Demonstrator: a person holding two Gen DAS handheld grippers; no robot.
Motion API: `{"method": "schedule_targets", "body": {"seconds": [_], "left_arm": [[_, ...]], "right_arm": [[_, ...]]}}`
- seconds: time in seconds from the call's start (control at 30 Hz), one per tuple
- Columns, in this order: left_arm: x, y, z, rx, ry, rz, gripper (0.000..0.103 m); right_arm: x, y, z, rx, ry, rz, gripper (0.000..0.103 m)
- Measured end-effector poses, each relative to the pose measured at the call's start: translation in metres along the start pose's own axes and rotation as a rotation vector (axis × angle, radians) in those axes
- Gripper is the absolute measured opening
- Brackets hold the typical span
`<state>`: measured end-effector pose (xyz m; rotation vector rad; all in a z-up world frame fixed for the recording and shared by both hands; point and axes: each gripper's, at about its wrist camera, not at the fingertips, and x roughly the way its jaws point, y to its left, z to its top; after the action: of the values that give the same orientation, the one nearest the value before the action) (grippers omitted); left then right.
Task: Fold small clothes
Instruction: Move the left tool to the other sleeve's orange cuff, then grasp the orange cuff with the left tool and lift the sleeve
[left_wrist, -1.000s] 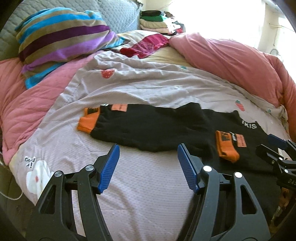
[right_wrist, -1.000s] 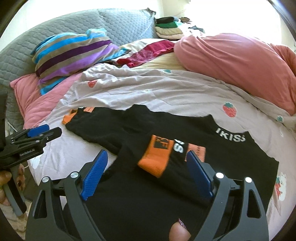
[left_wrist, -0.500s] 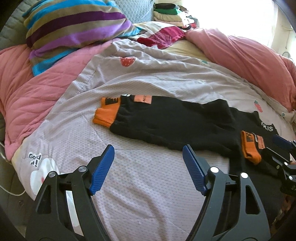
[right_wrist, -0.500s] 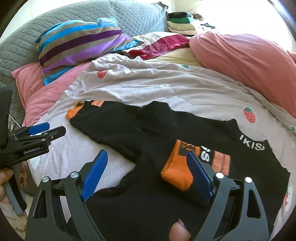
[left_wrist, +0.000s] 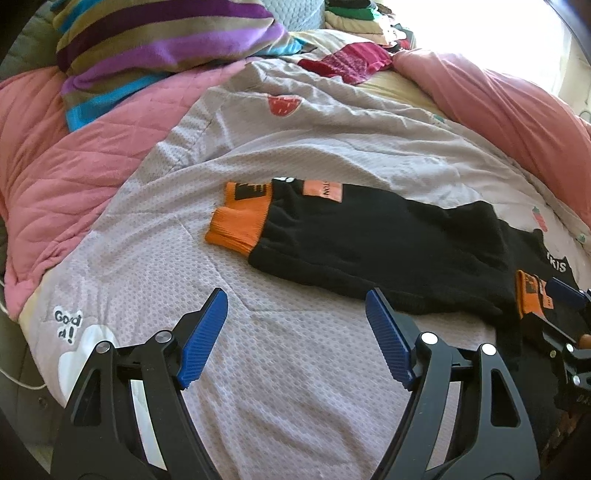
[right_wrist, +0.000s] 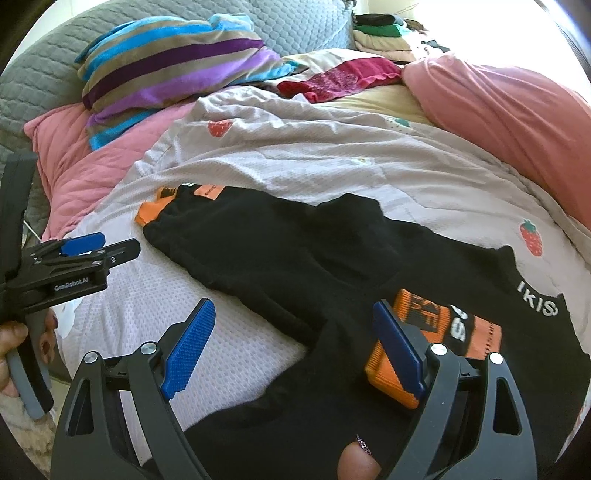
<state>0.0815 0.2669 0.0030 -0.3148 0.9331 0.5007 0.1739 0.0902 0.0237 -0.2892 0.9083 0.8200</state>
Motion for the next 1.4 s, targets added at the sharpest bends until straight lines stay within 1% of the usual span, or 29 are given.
{"method": "schedule_targets", "body": {"seconds": [0.23, 0.5, 0.67, 0.87, 0.9, 0.93, 0.97, 1.03, 1.1, 1.2, 1.23, 1.3, 1.4], "left_arm": [[0.025, 0.013, 0.007, -0.021, 0.038, 0.016, 0.069], [0.05, 0.021, 0.015, -0.035, 0.077, 0.043, 0.069], [0.059, 0.023, 0.019, -0.037, 0.085, 0.047, 0.069], [0.067, 0.023, 0.024, -0.045, 0.084, 0.046, 0.069], [0.068, 0.024, 0.025, -0.048, 0.084, 0.042, 0.067], [0.069, 0.024, 0.027, -0.051, 0.079, 0.03, 0.059], [0.07, 0.023, 0.029, -0.056, 0.078, 0.018, 0.056], [0.074, 0.021, 0.032, -0.068, 0.082, -0.012, 0.038], [0.078, 0.018, 0.034, -0.078, 0.083, -0.036, 0.03], [0.078, 0.015, 0.037, -0.075, 0.067, -0.051, 0.017], [0.076, 0.015, 0.038, -0.079, 0.059, -0.059, 0.014], [0.071, 0.018, 0.037, -0.1, 0.046, -0.092, 0.012], [0.054, 0.02, 0.037, -0.125, 0.008, -0.131, 0.012]], "right_arm": [[0.016, 0.005, 0.005, -0.011, 0.016, 0.007, 0.086], [0.036, 0.003, 0.005, -0.001, 0.046, 0.008, 0.086], [0.046, 0.002, 0.004, 0.006, 0.065, 0.006, 0.086], [0.047, -0.002, 0.004, 0.015, 0.063, 0.006, 0.086], [0.047, -0.003, 0.004, 0.018, 0.062, 0.005, 0.086], [0.046, -0.004, 0.004, 0.02, 0.062, 0.003, 0.086], [0.046, -0.005, 0.003, 0.024, 0.061, 0.002, 0.086], [0.045, -0.008, 0.003, 0.032, 0.061, 0.0, 0.086], [0.043, -0.009, 0.003, 0.037, 0.058, 0.0, 0.086], [0.034, -0.014, 0.001, 0.05, 0.043, 0.002, 0.086], [0.032, -0.015, 0.001, 0.053, 0.039, 0.002, 0.086], [0.028, -0.017, 0.0, 0.057, 0.033, -0.001, 0.086], [0.015, -0.028, -0.004, 0.081, 0.018, -0.01, 0.086]]}}
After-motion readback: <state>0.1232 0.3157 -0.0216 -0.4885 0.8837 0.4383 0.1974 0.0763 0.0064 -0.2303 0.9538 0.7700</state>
